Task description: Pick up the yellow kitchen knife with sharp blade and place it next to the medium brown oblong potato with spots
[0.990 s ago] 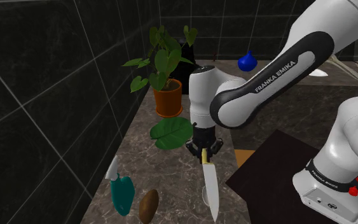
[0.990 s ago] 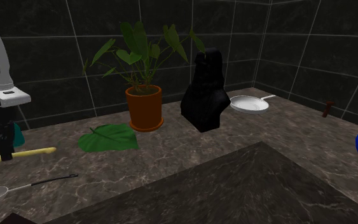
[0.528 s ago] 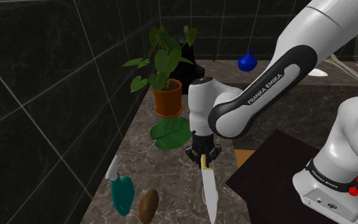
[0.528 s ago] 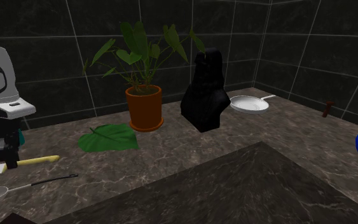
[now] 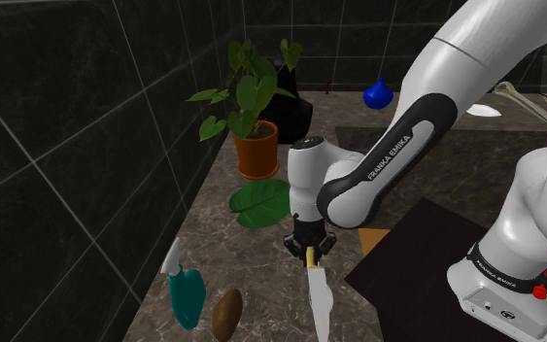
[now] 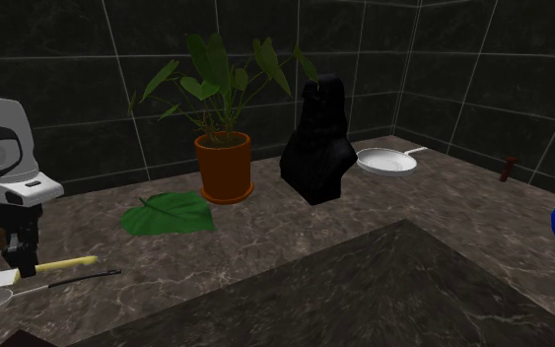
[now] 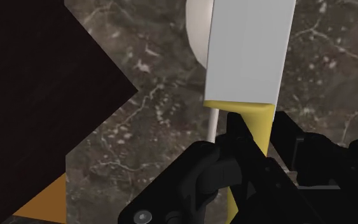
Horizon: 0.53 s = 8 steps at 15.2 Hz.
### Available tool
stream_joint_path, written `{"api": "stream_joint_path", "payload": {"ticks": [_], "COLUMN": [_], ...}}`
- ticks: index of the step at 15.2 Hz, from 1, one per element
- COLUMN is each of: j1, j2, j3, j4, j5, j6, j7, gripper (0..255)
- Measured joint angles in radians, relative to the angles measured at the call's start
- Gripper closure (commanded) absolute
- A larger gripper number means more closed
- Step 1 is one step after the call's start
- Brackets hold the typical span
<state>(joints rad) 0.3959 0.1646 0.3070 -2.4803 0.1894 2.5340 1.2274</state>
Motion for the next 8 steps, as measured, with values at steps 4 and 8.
{"api": "stream_joint_path", "payload": {"ticks": [4,8], "j1": [0.005,0.010], "j2": [0.059,0.098], "j3": [-0.006,-0.012], "j4": [0.003,0.006], "j5": [-0.015,-0.025], "j6": [0.055,0.093], "j7": [0.004,0.007], "gripper": [255,255]}}
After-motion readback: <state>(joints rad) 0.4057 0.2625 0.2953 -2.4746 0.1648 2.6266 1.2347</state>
